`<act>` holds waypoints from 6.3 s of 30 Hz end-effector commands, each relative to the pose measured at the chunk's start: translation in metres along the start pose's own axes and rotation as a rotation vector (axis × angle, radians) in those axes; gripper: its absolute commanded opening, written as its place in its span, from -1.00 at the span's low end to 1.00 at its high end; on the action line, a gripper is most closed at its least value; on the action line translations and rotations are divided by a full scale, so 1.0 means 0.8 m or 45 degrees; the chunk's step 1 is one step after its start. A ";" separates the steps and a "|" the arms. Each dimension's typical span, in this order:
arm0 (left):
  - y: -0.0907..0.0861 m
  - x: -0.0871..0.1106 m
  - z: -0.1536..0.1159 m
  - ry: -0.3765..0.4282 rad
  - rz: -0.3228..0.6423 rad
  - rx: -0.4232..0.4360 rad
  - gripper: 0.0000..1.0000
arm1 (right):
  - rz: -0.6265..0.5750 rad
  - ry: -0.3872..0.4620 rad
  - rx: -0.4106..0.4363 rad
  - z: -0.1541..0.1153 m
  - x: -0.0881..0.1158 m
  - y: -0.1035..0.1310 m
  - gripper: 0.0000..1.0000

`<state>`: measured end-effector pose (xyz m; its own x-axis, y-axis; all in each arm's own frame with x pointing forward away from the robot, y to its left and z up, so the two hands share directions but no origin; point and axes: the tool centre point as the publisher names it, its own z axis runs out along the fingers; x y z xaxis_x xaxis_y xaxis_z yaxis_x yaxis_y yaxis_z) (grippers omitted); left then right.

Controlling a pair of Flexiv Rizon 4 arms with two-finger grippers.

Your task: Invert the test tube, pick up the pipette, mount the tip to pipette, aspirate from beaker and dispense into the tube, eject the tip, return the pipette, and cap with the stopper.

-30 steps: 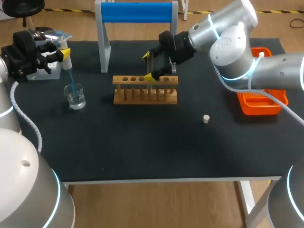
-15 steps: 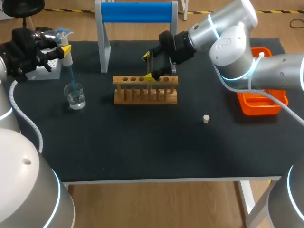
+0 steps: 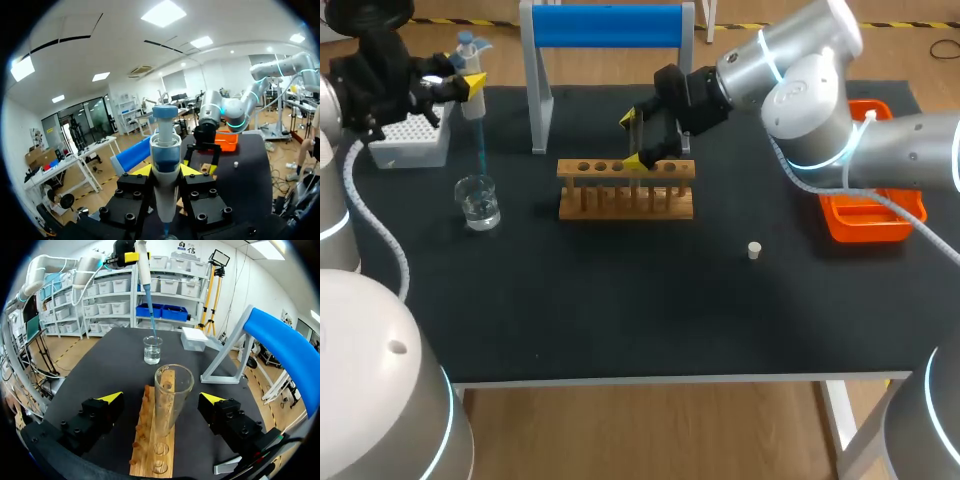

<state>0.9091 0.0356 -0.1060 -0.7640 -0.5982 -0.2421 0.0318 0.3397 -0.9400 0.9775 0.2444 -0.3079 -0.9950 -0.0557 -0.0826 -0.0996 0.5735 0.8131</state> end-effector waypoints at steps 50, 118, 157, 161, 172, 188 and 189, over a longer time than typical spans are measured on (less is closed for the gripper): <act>-0.236 0.088 0.156 0.398 -0.141 0.043 -1.00 | 0.001 0.006 0.005 -0.002 -0.001 0.000 1.00; -0.229 0.083 0.204 0.409 -0.124 0.100 -1.00 | 0.001 0.006 0.005 -0.002 -0.001 0.000 1.00; -0.186 0.079 0.221 0.395 -0.191 0.044 -1.00 | 0.001 0.006 0.005 -0.002 -0.001 0.000 1.00; -0.184 0.077 0.219 0.383 -0.185 0.029 -1.00 | 0.001 0.006 0.005 -0.002 -0.001 0.000 1.00; -0.182 0.073 0.218 0.317 -0.150 0.016 -1.00 | 0.001 0.006 0.005 -0.002 -0.001 0.000 1.00; -0.182 0.071 0.223 0.314 -0.235 0.097 -1.00 | 0.001 0.006 0.005 -0.002 -0.001 0.000 1.00; -0.182 0.071 0.223 0.320 -0.239 0.100 -1.00 | 0.001 0.006 0.005 -0.002 -0.001 0.000 1.00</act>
<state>0.9733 -0.1792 -0.0238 -0.8905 -0.4549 -0.0063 -0.0915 0.1928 -0.9770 0.9774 0.2441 -0.3079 -0.9950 -0.0558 -0.0825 -0.0996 0.5733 0.8133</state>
